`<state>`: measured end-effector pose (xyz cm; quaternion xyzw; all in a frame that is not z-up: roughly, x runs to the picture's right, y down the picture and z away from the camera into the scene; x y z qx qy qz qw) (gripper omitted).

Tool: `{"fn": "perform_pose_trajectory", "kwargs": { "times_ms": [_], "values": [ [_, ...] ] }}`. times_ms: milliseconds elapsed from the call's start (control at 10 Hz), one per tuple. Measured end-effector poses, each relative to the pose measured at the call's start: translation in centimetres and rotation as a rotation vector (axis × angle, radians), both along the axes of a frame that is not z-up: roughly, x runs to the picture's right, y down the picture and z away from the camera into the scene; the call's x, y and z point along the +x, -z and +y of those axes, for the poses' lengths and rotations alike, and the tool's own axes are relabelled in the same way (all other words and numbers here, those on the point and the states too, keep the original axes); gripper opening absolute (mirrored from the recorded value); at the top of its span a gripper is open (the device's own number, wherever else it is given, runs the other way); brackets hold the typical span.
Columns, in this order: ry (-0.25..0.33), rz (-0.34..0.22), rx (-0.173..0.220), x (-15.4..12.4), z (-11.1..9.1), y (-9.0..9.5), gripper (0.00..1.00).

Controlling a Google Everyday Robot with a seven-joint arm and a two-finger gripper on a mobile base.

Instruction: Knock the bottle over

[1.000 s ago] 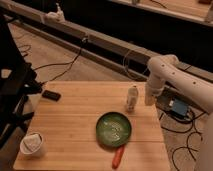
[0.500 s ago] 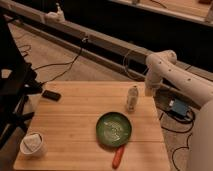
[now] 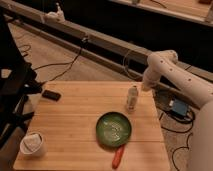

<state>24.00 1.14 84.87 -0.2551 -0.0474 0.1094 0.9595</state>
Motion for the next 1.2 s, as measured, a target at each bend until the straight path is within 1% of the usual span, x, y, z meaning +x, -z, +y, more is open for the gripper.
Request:
{"fn": "perform_pose_trajectory", "kwargs": {
  "times_ms": [100,200,300,400,600,800,900,1100,1200],
  "values": [
    [-0.022,-0.052,-0.022,-1.3,1.0,0.7,0.00],
    [-0.024,-0.084,-0.045,-2.0,2.1,1.5,0.00],
    [-0.008,-0.128,-0.075,-3.2,3.7,2.9,0.00],
    [0.015,-0.160,-0.097,-4.0,5.1,3.8,0.00],
    [0.048,-0.220,-0.132,-5.6,7.3,5.2,0.00],
    [0.063,-0.269,-0.152,-7.4,8.3,5.4,0.00],
    [0.069,-0.290,-0.156,-8.4,8.5,5.3,0.00],
    [0.075,-0.303,-0.157,-9.0,8.5,5.1,0.00],
    [0.075,-0.302,-0.157,-9.0,8.5,5.1,0.02]
  ]
}}
